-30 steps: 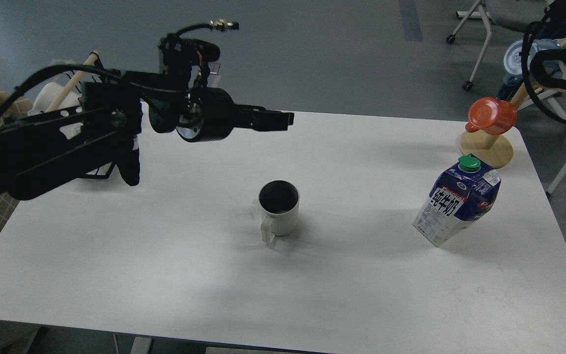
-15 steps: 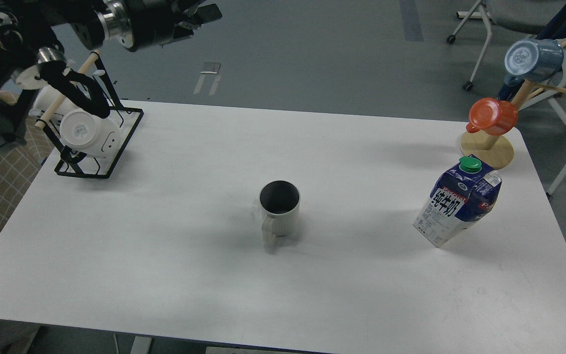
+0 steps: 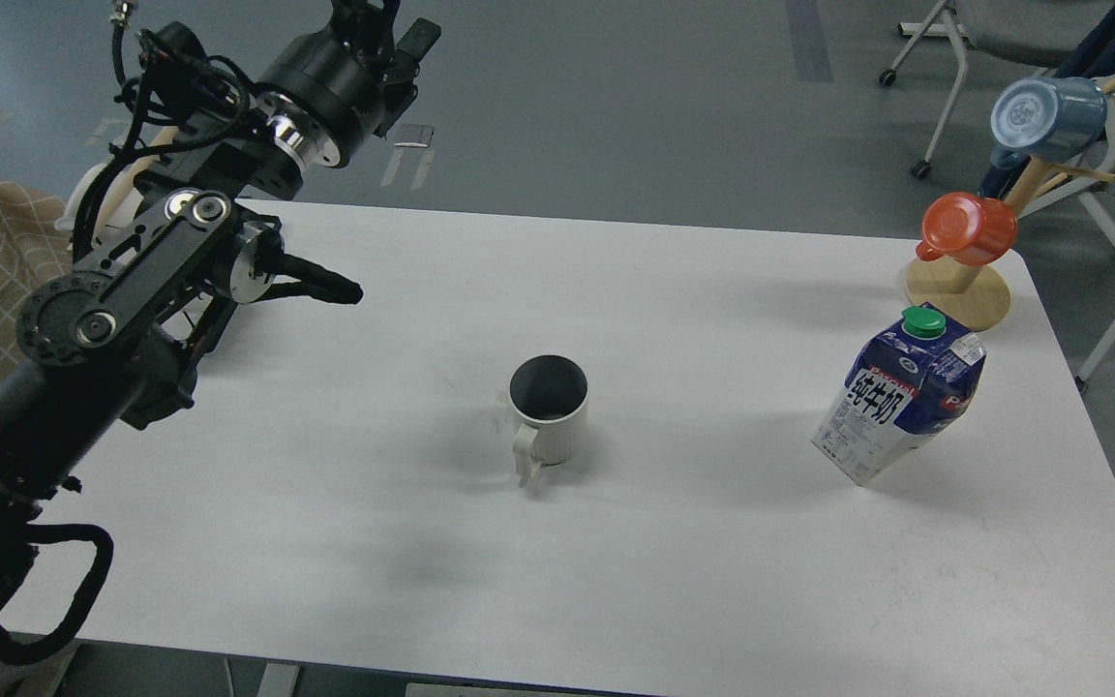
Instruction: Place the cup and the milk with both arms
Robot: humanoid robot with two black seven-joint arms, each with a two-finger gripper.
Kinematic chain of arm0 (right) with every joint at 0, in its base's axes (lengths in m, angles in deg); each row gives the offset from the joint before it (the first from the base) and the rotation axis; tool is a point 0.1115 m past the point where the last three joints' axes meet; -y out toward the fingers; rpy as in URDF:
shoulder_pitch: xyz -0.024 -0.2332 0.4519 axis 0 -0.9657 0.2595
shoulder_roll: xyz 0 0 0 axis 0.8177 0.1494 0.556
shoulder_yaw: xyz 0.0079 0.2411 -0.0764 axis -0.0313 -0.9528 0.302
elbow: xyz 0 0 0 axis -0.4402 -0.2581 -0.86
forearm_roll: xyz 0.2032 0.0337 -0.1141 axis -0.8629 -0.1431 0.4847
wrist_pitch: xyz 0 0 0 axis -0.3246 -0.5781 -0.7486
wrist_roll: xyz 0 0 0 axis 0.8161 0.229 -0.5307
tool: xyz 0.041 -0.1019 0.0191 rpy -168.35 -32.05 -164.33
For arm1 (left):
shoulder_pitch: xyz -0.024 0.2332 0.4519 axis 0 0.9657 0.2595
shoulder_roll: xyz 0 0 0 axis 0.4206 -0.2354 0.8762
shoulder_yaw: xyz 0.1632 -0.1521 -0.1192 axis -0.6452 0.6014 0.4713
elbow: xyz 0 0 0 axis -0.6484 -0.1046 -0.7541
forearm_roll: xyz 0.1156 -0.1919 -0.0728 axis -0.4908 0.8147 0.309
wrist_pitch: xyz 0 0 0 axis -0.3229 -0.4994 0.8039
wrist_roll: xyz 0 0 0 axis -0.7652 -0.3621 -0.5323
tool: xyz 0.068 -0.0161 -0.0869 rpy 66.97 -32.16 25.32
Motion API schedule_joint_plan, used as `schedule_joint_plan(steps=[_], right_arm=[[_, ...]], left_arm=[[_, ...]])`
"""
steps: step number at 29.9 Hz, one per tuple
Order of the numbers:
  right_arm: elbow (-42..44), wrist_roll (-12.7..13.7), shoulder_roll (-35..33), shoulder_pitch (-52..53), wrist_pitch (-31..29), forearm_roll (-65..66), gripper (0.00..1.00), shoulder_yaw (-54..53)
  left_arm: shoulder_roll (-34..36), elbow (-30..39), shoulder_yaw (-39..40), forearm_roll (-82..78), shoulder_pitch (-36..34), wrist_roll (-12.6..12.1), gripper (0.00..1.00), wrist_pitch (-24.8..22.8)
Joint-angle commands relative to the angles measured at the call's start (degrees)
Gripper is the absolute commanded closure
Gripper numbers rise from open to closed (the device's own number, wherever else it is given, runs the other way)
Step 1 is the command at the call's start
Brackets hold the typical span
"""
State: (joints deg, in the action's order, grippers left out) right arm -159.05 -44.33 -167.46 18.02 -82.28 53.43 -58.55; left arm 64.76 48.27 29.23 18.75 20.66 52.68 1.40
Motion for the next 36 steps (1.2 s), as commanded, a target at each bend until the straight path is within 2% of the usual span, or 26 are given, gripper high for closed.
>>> schedule_joint_plan(steps=[1,4,6,9,16,21,28,36], right_arm=[[0.69,0.02,-1.17,-1.22,8.55,4.76,0.00,7.34],[0.52,0.02,-2.04,-1.49,16.12,6.01,0.00,14.73],[0.43,0.02,-2.84,-1.58,18.51,6.01,0.00,17.29],[-0.09,0.02,-4.51,-1.58,26.48,7.15,0.00,25.37],[0.34,0.02,-4.43,-1.67,26.48,12.51,0.00,40.05],[0.17,0.02,-1.53,-2.02,26.48,14.88,0.00,45.42],[0.96,0.02,4.10,-1.93,26.48,16.20,0.00,44.91],[8.16,0.02,13.15,-1.58,26.48,17.00,0.00,43.41]], left_arm=[[-1.02,-6.81,-0.01,0.20,-1.06,0.24,0.02,-0.76],[-2.16,-9.11,-0.71,0.11,-0.80,0.33,0.02,-1.47],[-2.25,-9.11,-0.71,0.11,-0.62,0.42,0.02,-1.47],[-2.34,-9.11,-0.63,0.11,-0.53,0.42,0.02,-1.47],[-4.18,-9.11,-0.89,0.11,-0.44,0.42,0.02,-1.47],[-5.76,-9.11,-0.89,0.11,0.34,0.42,0.02,-1.47],[-6.20,-9.11,-0.89,0.11,0.35,0.42,0.02,-1.47],[-7.17,-9.11,-0.89,0.11,0.52,0.51,0.02,-1.38]])
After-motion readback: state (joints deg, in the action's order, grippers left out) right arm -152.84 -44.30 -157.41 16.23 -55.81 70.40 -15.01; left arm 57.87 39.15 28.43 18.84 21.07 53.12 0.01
